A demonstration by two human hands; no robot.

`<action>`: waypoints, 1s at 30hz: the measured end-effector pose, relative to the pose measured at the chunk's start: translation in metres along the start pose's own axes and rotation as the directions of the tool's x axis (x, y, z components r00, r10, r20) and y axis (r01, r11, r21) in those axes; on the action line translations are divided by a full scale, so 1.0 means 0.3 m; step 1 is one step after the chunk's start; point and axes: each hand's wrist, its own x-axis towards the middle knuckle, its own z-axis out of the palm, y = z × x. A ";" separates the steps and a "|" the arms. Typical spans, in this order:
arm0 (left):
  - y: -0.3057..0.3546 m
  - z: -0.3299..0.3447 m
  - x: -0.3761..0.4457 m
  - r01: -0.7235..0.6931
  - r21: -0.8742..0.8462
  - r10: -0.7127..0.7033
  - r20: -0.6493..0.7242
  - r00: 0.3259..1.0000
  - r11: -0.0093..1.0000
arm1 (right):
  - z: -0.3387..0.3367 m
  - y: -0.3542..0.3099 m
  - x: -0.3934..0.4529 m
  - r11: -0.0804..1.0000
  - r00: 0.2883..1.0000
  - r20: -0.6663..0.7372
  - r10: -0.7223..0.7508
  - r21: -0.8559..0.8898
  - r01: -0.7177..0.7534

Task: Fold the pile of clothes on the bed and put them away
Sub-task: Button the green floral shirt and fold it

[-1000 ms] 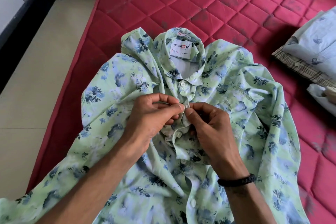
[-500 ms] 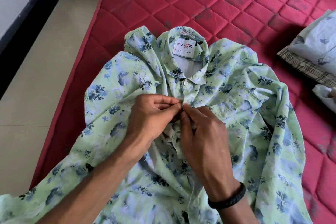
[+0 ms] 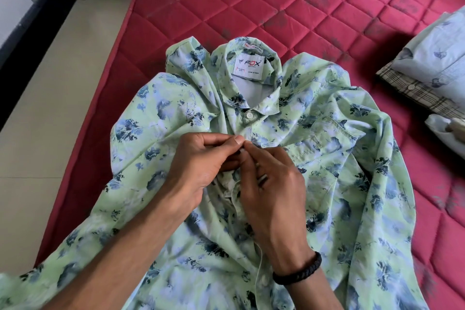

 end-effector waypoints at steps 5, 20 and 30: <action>-0.017 0.015 -0.011 -0.138 0.025 0.139 -0.038 0.990 0.990 | -0.023 0.001 0.025 0.928 0.983 -0.005 0.185 0.330 -0.173; -0.079 0.026 -0.003 -0.365 0.168 0.368 0.014 0.930 0.915 | 0.000 0.008 0.050 0.948 0.969 -0.077 0.236 0.238 -0.212; -0.053 -0.017 0.037 -0.331 0.068 0.307 0.233 0.923 0.941 | -0.029 0.046 0.063 0.970 0.999 -0.020 0.047 0.239 -0.041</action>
